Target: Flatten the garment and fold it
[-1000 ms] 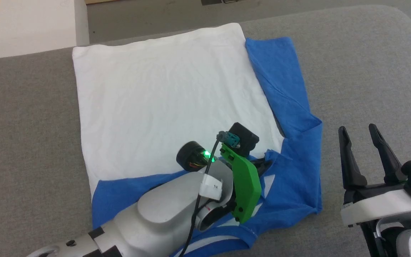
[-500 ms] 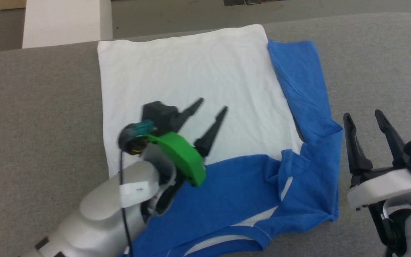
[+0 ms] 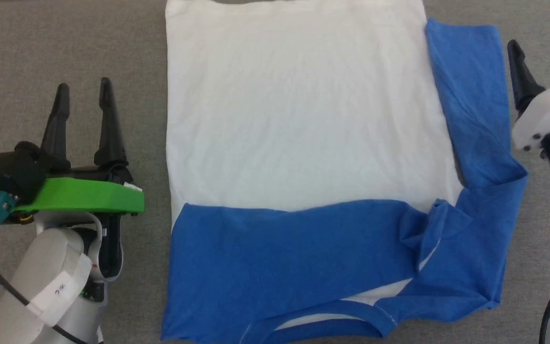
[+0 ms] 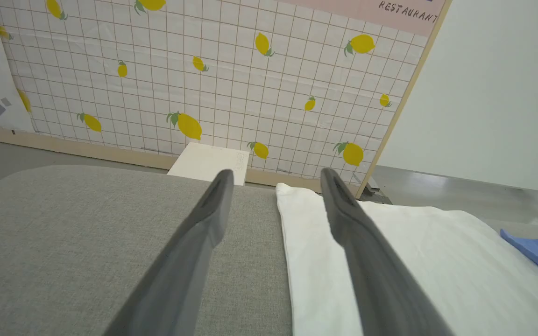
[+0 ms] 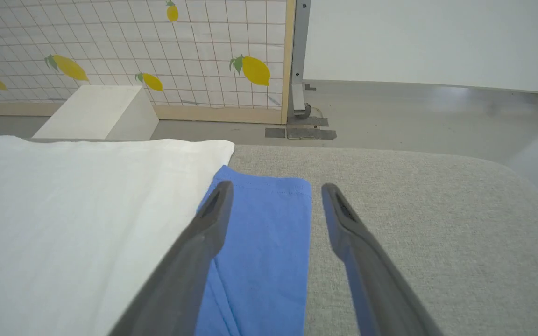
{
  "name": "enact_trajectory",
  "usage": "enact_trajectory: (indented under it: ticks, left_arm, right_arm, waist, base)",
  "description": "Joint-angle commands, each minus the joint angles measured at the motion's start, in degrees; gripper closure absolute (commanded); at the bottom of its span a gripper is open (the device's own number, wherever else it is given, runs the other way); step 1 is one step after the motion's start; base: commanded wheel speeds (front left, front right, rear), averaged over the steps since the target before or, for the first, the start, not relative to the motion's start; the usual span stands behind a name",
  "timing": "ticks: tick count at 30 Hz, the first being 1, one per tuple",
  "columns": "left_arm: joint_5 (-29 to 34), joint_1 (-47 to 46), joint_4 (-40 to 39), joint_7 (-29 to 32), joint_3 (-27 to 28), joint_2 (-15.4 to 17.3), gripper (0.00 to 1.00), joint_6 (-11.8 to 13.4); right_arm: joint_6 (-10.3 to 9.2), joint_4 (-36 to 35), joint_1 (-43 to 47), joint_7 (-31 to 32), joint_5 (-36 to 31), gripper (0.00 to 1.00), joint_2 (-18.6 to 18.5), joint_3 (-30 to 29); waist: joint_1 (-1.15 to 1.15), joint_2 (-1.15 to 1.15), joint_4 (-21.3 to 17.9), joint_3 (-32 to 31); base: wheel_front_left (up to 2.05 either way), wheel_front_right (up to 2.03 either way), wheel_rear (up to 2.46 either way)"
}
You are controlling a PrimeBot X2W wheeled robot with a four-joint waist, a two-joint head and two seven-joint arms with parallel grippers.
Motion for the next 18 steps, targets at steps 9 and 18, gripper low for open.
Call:
enact_trajectory:
  ticks: [9,18]
  left_arm:
    - [10.62,1.82,-0.49,-0.21,10.34,-10.2,0.0,-9.98]
    - [15.4,2.07,1.93,-0.21,16.3,-16.03,0.0,-16.61]
  right_arm:
    - [-0.09,14.88,-15.39,9.95,-7.18,0.0,-0.79,-10.59]
    - [-0.09,17.84,-19.13,18.95,-12.94,0.93,-0.6,-15.19]
  waist:
    - [-0.01,0.0,7.34,11.82]
    - [-0.01,0.0,7.73,12.27]
  base:
    - [0.0,0.0,0.0]
    - [0.0,0.0,0.0]
